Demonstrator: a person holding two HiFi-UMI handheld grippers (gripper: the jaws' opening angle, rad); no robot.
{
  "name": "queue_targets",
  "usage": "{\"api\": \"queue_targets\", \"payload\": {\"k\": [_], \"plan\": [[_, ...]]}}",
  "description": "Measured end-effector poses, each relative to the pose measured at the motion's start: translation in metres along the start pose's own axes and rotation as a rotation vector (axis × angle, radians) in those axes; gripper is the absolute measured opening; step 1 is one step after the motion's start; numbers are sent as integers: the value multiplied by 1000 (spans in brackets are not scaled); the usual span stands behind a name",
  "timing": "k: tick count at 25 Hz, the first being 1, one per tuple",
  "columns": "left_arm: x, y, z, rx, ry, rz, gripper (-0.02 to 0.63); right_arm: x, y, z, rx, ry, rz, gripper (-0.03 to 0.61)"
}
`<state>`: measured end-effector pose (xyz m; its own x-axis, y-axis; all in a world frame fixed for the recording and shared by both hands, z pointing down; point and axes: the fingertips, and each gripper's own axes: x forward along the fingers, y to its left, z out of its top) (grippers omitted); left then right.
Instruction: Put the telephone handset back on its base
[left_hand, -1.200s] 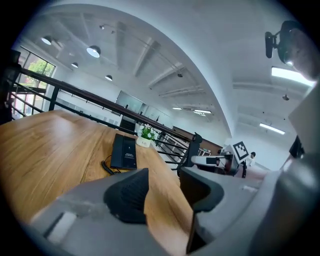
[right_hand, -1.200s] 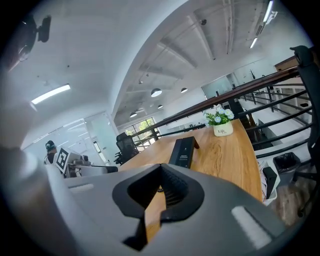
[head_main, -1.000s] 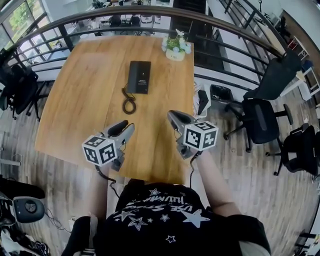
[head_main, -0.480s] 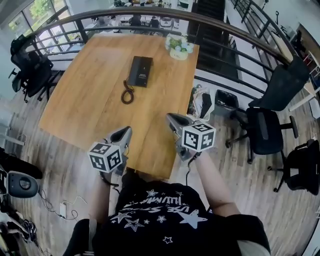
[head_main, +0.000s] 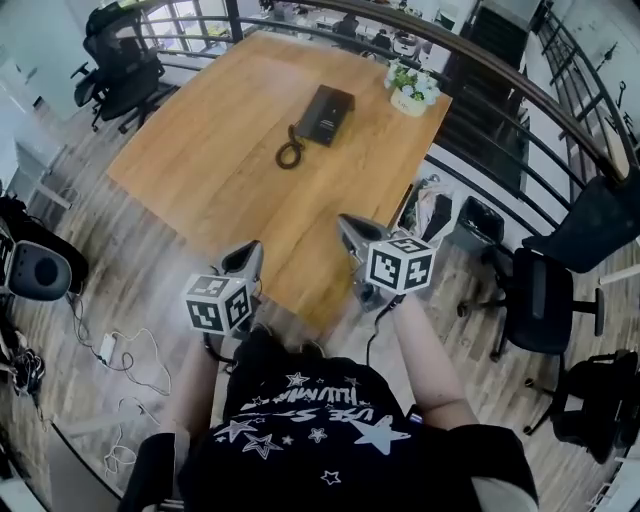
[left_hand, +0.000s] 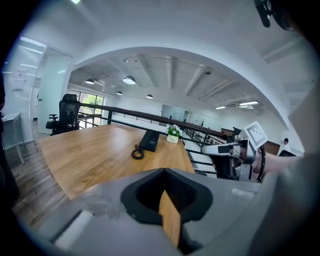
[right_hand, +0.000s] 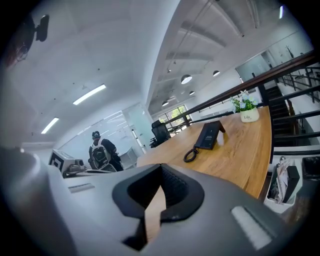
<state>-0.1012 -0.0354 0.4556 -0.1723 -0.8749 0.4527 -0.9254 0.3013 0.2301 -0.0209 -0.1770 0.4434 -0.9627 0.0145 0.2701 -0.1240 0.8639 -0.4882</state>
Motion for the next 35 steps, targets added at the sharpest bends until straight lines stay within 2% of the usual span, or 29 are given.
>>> {"api": "queue_targets", "payload": {"k": [10,13,16,23,35], "plan": [[-53,2,-15,40,-62,131,2,9,45,-20,-40,52,86,-1],[-78,3,-25,96,-78,179,2,6,67,-31,-45,62,103,-2],[-110,2,-47,141,-59,215,2,-3,98,-51,-55,86,124,-2],[-157,-7,-77,79,-56,268,2,-30,141,-76,-80,102,159,-2],[-225,-55,-132,44,-47,258,2,-98,183,-120,-97,113,151,-2]]}}
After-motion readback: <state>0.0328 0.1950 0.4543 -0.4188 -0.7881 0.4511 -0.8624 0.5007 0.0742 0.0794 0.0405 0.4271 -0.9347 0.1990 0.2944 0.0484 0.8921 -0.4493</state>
